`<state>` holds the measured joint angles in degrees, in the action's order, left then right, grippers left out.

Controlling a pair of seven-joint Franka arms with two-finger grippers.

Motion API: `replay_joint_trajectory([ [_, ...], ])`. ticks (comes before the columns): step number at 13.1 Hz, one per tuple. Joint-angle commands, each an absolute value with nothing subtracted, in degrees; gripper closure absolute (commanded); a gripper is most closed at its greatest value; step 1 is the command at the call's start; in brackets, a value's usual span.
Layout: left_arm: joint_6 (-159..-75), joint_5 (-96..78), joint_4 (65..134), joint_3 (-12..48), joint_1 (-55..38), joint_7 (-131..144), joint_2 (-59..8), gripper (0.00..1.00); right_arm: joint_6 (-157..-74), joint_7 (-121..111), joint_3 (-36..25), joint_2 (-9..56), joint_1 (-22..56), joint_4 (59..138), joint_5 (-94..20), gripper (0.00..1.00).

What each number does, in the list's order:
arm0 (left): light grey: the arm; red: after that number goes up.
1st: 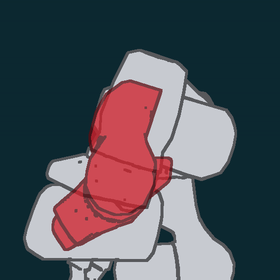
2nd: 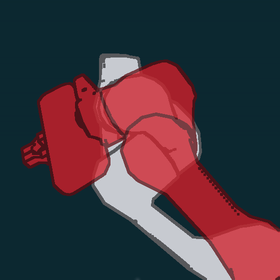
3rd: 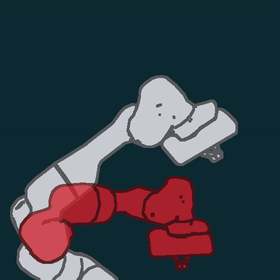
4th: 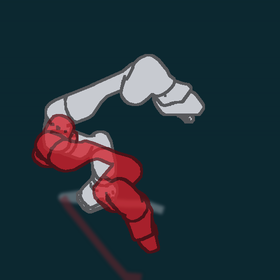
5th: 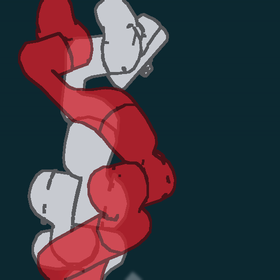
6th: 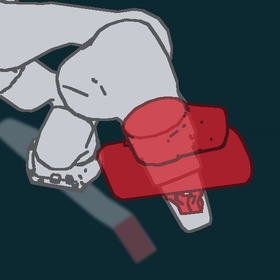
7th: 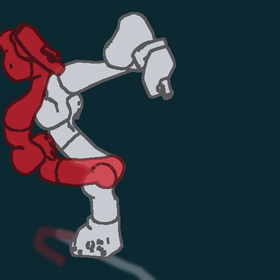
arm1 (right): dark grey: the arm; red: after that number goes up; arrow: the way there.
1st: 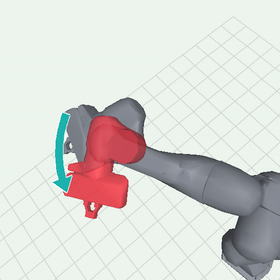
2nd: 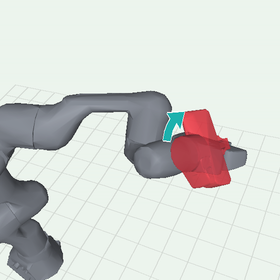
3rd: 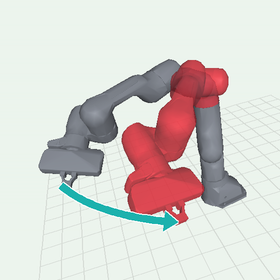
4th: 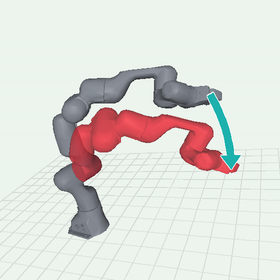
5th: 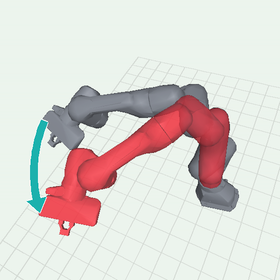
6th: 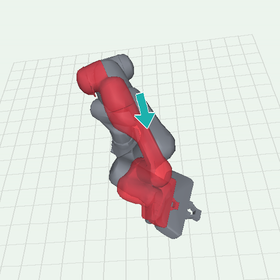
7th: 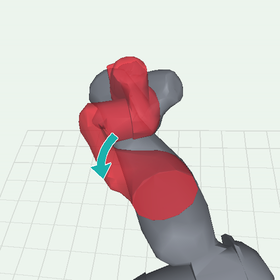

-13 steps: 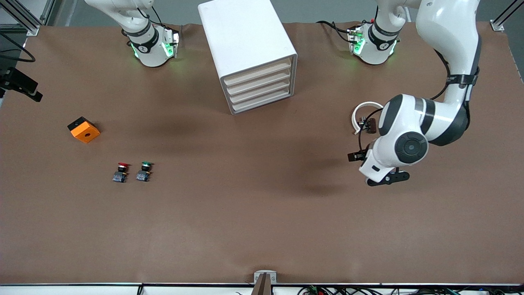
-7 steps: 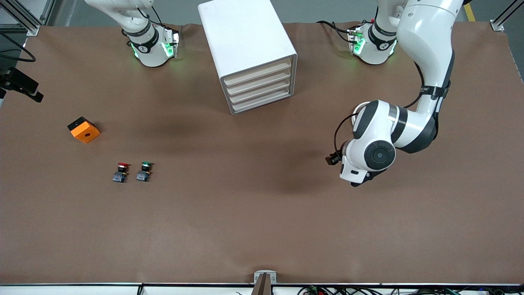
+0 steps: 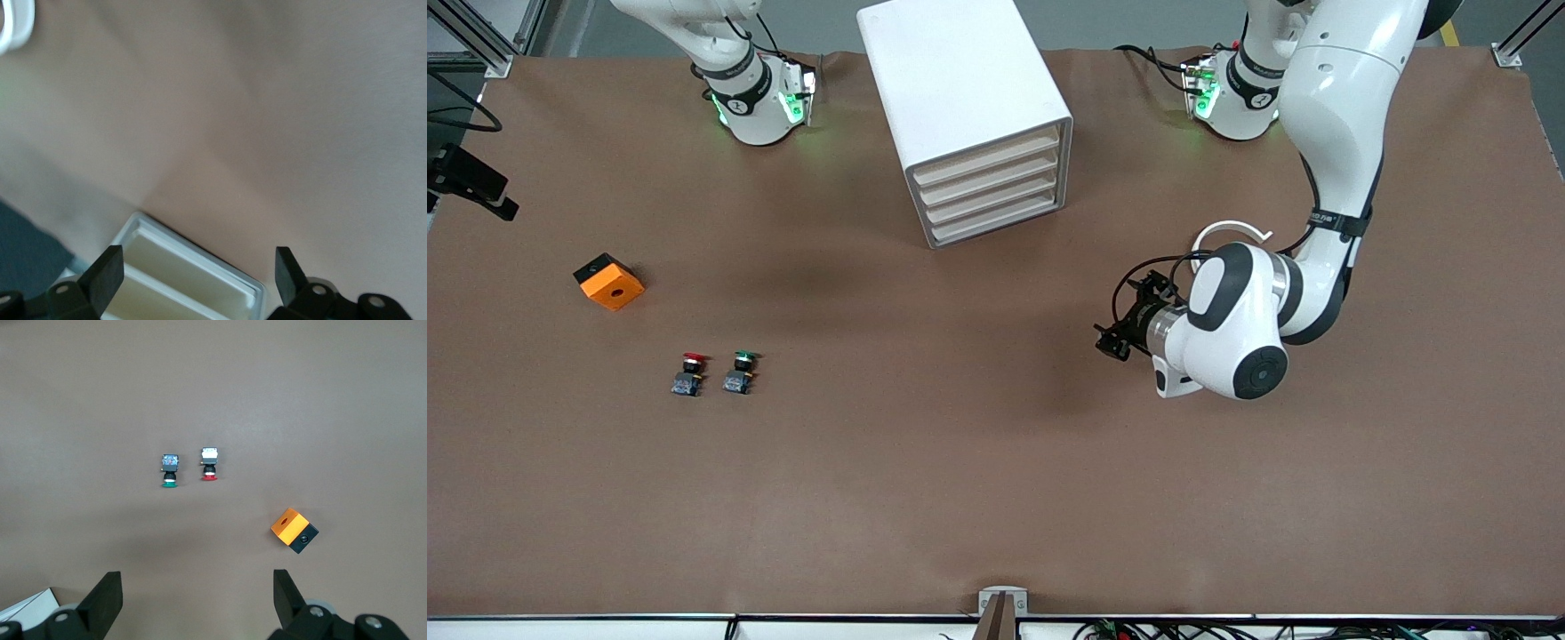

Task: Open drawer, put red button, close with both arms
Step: 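Move the left gripper toward the white cabinet's top drawer handle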

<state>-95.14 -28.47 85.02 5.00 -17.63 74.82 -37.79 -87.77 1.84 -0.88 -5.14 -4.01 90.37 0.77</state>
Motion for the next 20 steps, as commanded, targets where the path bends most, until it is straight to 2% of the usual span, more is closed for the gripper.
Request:
replay_joint_trajectory([
  [1, -90.98, -32.07, 82.97, 5.36, -17.49, 89.15, -40.42, 0.0, -87.36, 2.72, -1.05, -5.8, -3.78, 90.26, 0.09, 0.0],
  [5, -89.74, -38.03, 82.1, 5.71, -17.49, 105.24, -42.62, 0.0, -87.45, 2.9, -1.14, -3.35, -3.7, 89.3, 0.17, 0.0],
  [10, -79.65, -45.17, 81.74, 7.55, -17.58, 118.46, -45.26, 0.0, -88.32, 2.2, -1.23, -1.32, -4.31, 88.5, 0.26, 0.0],
  [12, -76.83, -47.88, 81.74, 9.48, -17.58, 120.05, -46.14, 0.0, -88.24, -1.64, -1.23, 5.25, -4.3, 87.81, 0.18, 0.0],
  [15, -76.2, -50.27, 81.91, 10.9, -19.07, 121.11, -47.2, 0.0, -88.68, -7.73, -1.23, 6.24, -4.3, 86.4, 1.93, 0.0],
  [17, -76.2, -50.36, 82.09, 10.81, -20.21, 121.03, -48.07, 0.19, -89.2, -7.91, -1.4, 9.39, -4.74, 86.31, 2.11, 0.0],
  [18, -76.2, -50.27, 82.18, 10.81, -20.65, 121.03, -48.34, 0.22, -90.69, -7.91, -1.49, 10.27, -5.36, 86.48, 2.37, 0.0],
  [20, -76.2, -50.27, 82.7, 10.81, -21.79, 121.11, -48.95, 0.39, -97.08, -5.73, -1.49, 11.51, -6.15, 89.89, 2.55, 0.0],
])
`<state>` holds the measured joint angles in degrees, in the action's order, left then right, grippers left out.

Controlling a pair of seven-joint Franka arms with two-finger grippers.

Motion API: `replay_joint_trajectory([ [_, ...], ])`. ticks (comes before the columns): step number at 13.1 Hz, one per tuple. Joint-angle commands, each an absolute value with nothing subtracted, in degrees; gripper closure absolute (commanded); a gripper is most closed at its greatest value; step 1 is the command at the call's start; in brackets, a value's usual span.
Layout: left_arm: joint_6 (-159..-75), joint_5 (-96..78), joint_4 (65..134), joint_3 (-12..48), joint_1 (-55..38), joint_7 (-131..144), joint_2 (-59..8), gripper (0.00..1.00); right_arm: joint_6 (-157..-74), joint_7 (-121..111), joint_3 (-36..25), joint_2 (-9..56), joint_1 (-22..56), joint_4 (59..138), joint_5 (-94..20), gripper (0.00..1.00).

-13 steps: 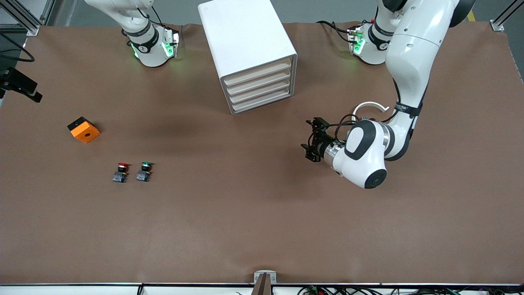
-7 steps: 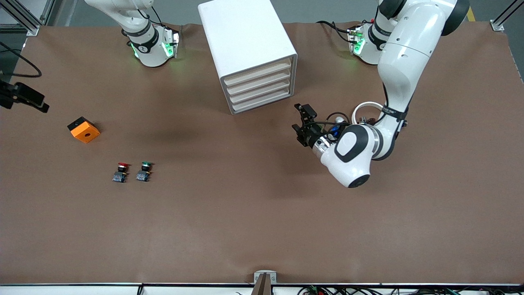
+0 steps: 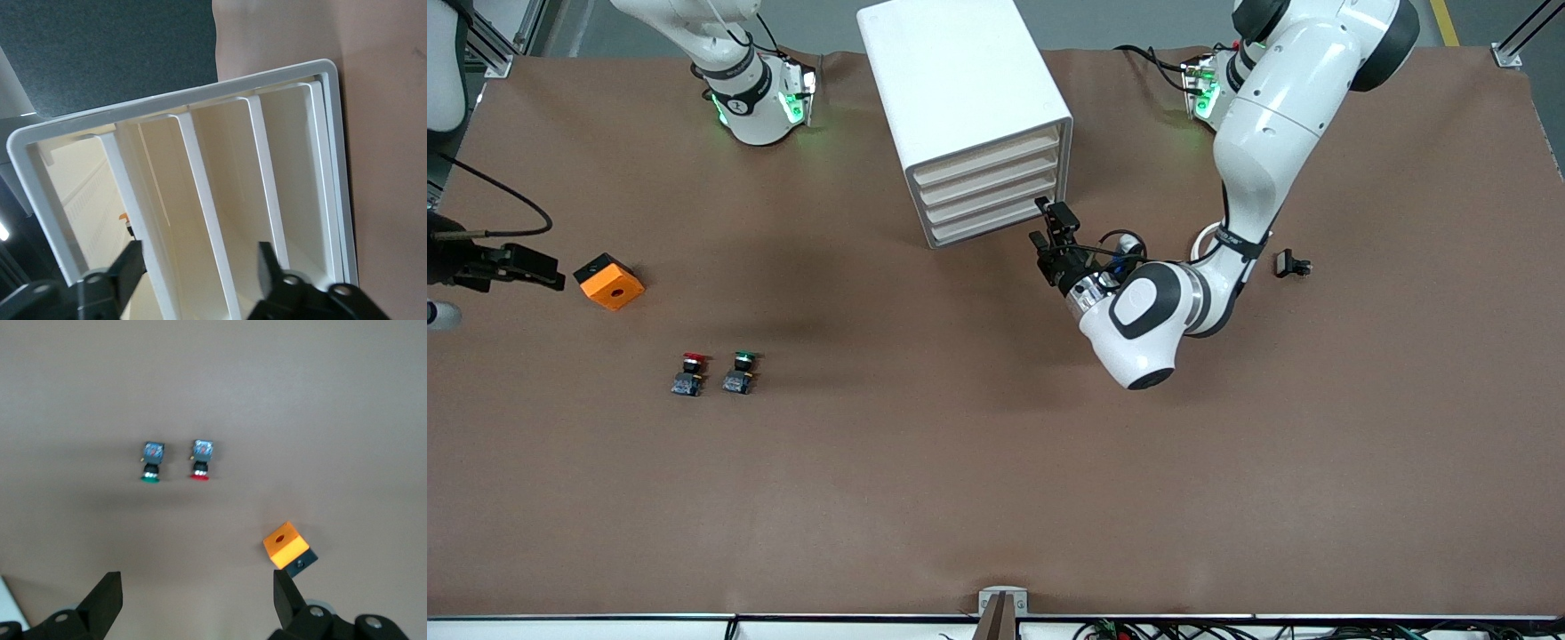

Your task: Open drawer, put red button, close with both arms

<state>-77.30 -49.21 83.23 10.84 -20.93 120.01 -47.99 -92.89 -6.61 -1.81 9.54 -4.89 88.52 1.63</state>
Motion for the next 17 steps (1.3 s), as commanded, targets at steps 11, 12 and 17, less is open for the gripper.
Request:
replay_joint_trajectory([
  [11, -72.61, -50.19, 91.14, 11.69, -26.72, 120.76, -48.69, 0.57, -141.65, 6.49, -1.41, 23.19, -6.07, 112.67, 1.84, 0.0],
  [12, -71.9, -50.19, 91.49, 11.69, -26.81, 120.85, -48.69, 0.66, -144.64, 7.72, -1.32, 24.51, -5.54, 113.37, 1.85, 0.0],
  [17, -71.72, -50.27, 91.23, 11.69, -26.89, 120.59, -48.87, 0.81, -149.68, 10.28, -1.41, 29.35, -4.75, 113.64, 1.85, 0.0],
])
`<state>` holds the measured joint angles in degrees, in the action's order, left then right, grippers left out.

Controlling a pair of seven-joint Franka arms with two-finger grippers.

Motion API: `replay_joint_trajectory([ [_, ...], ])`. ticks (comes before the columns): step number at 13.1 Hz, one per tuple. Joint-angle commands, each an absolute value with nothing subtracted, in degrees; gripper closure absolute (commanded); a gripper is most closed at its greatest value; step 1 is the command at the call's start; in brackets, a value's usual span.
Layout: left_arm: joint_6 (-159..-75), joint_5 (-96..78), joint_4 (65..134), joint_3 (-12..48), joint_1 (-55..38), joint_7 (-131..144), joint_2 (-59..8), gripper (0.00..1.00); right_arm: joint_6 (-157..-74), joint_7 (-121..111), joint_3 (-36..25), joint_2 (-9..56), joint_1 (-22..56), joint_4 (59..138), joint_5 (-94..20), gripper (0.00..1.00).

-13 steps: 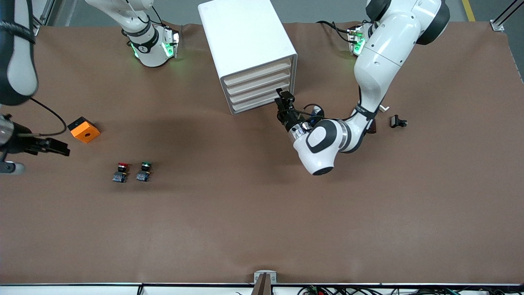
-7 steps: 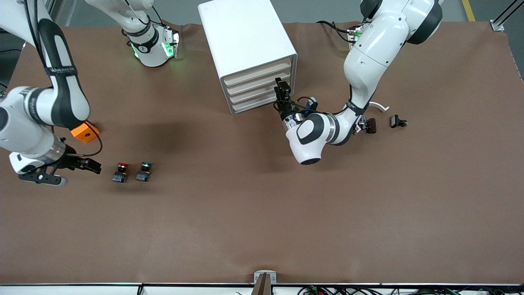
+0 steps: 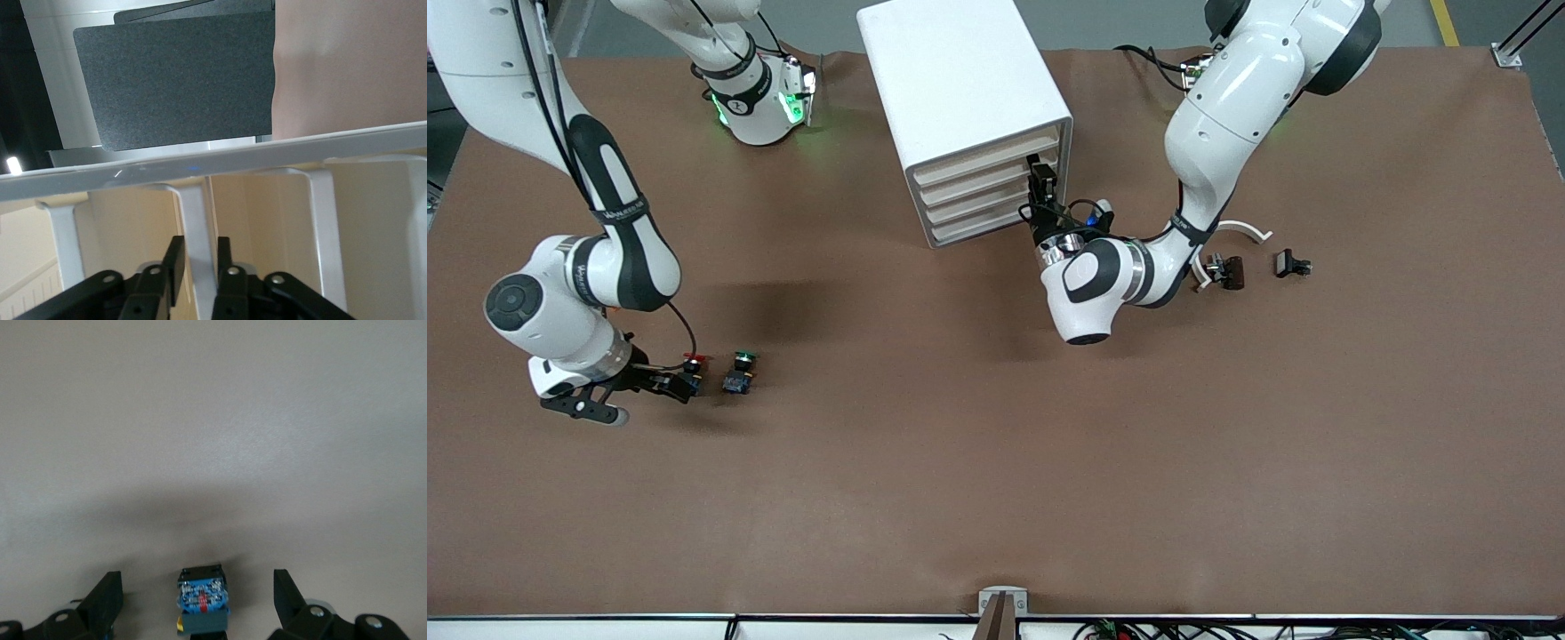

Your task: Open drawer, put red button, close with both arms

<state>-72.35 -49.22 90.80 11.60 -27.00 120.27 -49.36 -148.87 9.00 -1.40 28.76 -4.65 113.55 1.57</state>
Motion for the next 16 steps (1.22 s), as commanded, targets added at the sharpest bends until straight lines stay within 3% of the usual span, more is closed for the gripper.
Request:
replay_joint_trajectory([
  [1, -71.81, -50.27, 91.14, 11.69, -26.89, 120.59, -48.95, 0.81, -149.85, 10.37, -1.32, 29.7, -4.75, 113.82, 1.85, 0.0],
  [9, -72.68, -50.19, 90.62, 10.99, -26.19, 120.5, -49.22, 0.82, -152.23, 10.28, -1.41, 30.23, -4.75, 117.6, 1.85, 0.0],
  [10, -73.47, -50.1, 89.83, 10.73, -25.67, 120.5, -49.22, 0.82, -151.97, 10.28, -1.41, 30.23, -4.75, 117.68, 1.85, 0.1],
  [11, -74.26, -50.01, 89.13, 10.64, -25.06, 120.5, -49.39, 0.82, -151.96, 10.46, -1.41, 30.23, -4.83, 117.86, 1.85, 0.26],
  [13, -75.58, -50.01, 88.16, 10.37, -23.65, 120.5, -49.31, 0.82, -151.96, 10.55, -1.32, 30.23, -4.92, 117.86, 1.85, 0.83],
  [14, -76.02, -50.01, 87.72, 10.37, -22.95, 120.5, -49.31, 0.82, -152.05, 10.55, -1.32, 30.23, -5.01, 117.86, 1.85, 1.0],
  [16, -77.95, -50.01, 87.28, 10.37, -20.75, 120.5, -48.96, 0.82, -151.7, 10.55, -1.32, 30.15, -4.83, 117.86, 1.85, 1.0],
])
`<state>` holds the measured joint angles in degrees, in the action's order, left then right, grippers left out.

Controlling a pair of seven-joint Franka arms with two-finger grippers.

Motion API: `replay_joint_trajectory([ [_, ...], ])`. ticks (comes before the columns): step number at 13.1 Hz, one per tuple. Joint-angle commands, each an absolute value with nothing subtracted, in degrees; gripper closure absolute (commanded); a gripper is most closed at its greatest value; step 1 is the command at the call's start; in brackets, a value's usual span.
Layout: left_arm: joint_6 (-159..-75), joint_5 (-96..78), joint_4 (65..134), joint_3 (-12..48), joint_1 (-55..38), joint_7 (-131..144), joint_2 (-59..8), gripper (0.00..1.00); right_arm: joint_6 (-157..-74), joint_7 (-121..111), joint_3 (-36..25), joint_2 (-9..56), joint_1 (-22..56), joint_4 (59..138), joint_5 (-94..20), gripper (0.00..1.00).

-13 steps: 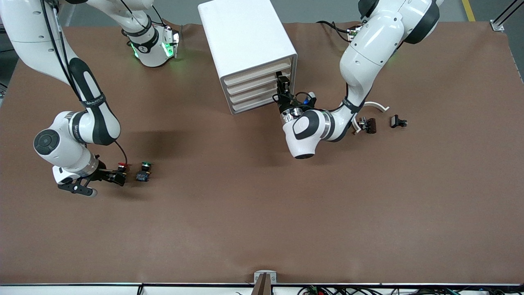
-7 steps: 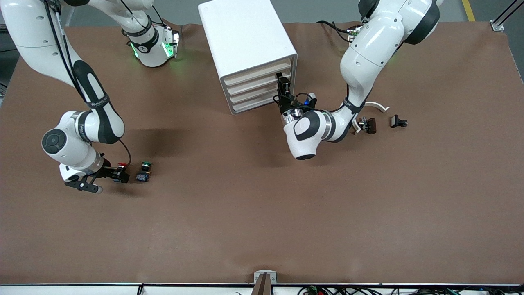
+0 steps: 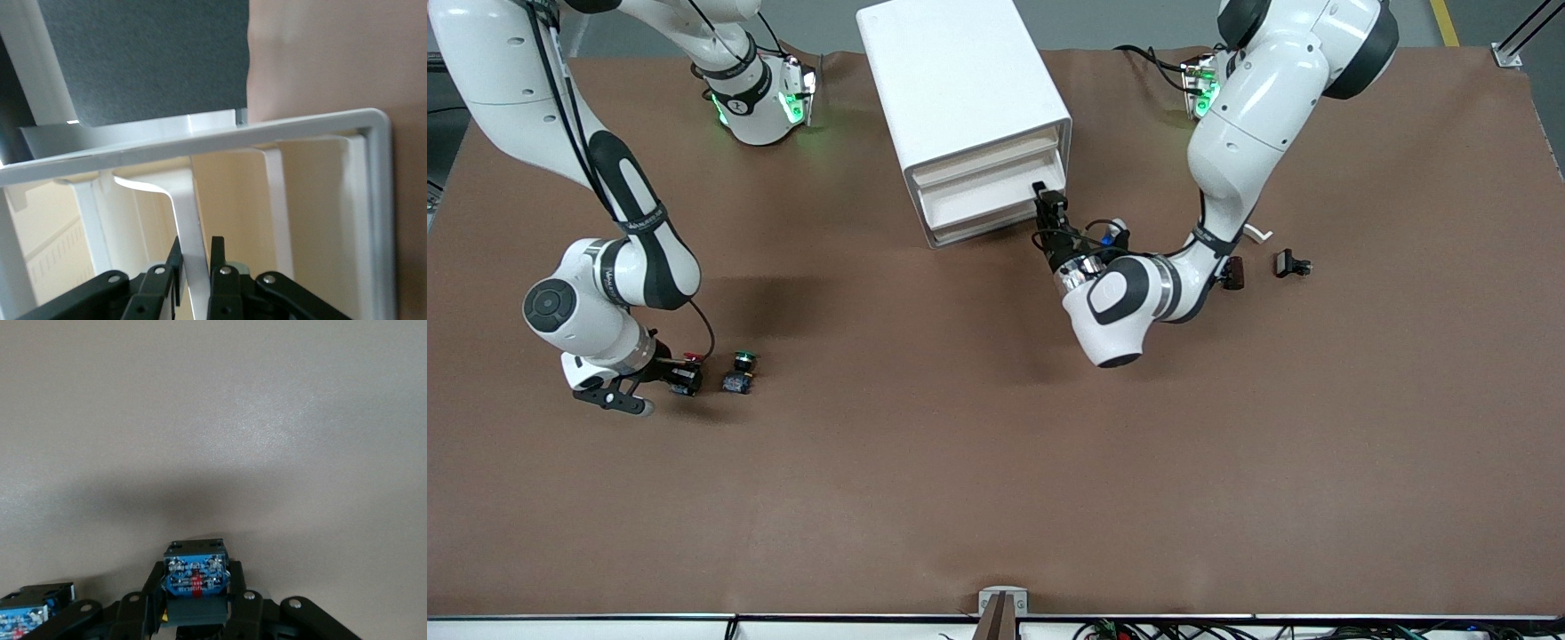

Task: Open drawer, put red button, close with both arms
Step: 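Pull the drawer open with the left gripper while the right gripper lifts the button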

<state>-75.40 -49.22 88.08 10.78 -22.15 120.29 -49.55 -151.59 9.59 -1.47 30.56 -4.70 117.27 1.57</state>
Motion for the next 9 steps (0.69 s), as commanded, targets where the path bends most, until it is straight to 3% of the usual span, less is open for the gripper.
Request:
replay_joint_trajectory([
  [1, -78.31, -50.01, 86.67, 10.37, -19.79, 120.5, -48.96, 0.82, -151.26, 10.72, -1.32, 29.89, -4.66, 117.6, 1.85, 1.0],
  [3, -79.18, -50.01, 85.87, 10.37, -17.77, 120.5, -48.69, 0.82, -147.33, 11.94, -0.97, 27.79, -3.87, 116.46, 1.85, 1.0],
  [6, -80.51, -50.88, 83.94, 10.37, -14.95, 119.97, -48.87, 0.82, -130.66, 20.09, -0.97, 22.43, 0.34, 111.2, 1.85, 1.0],
  [9, -81.21, -51.5, 82.8, 10.37, -13.71, 119.97, -48.78, 0.82, -120.27, 30.81, -0.7, 16.72, 6.48, 108.64, 1.67, 1.0],
])
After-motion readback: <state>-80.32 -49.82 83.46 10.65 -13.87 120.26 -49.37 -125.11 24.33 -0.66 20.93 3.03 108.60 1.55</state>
